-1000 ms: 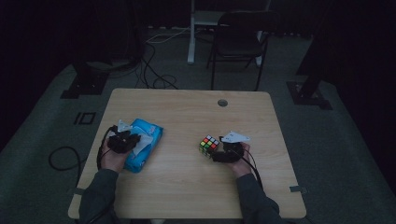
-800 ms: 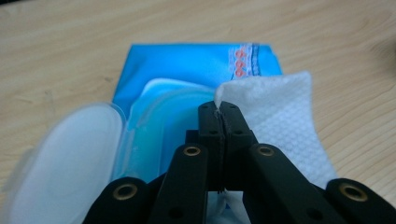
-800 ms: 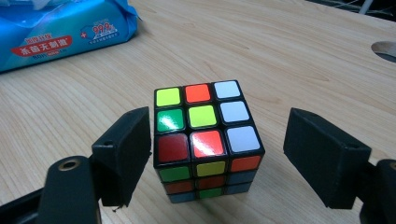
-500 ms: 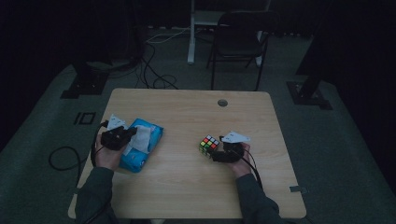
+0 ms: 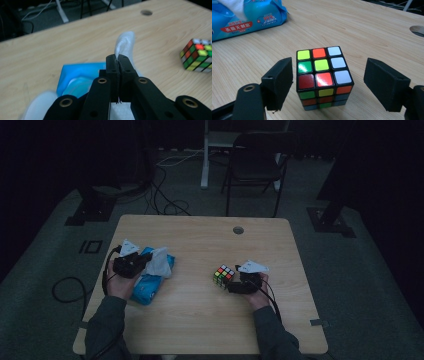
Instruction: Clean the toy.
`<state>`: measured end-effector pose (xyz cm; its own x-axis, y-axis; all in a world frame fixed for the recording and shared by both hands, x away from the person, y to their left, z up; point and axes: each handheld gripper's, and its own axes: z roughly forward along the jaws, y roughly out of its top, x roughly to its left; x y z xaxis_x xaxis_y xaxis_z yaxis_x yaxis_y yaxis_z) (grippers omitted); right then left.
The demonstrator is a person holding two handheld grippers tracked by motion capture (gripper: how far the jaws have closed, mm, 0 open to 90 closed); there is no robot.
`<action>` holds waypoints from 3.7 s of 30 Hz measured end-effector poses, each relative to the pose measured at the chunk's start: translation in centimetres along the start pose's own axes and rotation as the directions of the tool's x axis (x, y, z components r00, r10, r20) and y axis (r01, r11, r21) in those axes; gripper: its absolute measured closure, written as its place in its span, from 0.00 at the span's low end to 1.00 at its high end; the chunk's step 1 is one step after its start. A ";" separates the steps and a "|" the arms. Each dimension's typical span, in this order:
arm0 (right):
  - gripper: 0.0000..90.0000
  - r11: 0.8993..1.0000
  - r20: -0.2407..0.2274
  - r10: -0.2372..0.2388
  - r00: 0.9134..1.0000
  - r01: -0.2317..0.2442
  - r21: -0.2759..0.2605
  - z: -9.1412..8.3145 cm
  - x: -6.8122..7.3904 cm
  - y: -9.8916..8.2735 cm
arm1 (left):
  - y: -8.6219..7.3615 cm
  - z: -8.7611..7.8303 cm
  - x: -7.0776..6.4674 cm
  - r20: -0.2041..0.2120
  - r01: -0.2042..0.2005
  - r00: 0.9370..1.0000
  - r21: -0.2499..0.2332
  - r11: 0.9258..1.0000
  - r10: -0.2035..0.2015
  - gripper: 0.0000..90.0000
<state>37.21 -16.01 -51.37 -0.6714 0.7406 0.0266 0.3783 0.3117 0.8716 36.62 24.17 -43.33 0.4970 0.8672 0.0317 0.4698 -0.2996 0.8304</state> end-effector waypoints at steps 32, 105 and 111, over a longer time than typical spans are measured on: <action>0.26 1.000 0.005 -0.006 1.000 0.006 -0.006 -0.1 0.0 0.0 | -3.9 3.5 1.9 -0.017 0.076 0.997 0.167 0.983 -0.074 0.66; 0.35 0.992 -0.015 -0.081 0.997 0.082 0.095 3.0 0.4 -0.9 | 1.3 3.9 -3.7 0.188 0.014 0.982 -0.004 1.000 -0.013 0.95; 0.33 0.990 -0.016 -0.079 0.997 0.080 0.112 3.4 0.4 -1.1 | 1.3 4.3 -3.9 0.197 0.011 0.980 0.003 1.000 -0.012 0.95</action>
<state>38.67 -14.08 -53.97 -0.7090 0.7043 -0.0348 0.3921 0.4348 0.8107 38.46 18.64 -44.79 0.6255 0.7752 -0.0882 0.4774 -0.2909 0.8291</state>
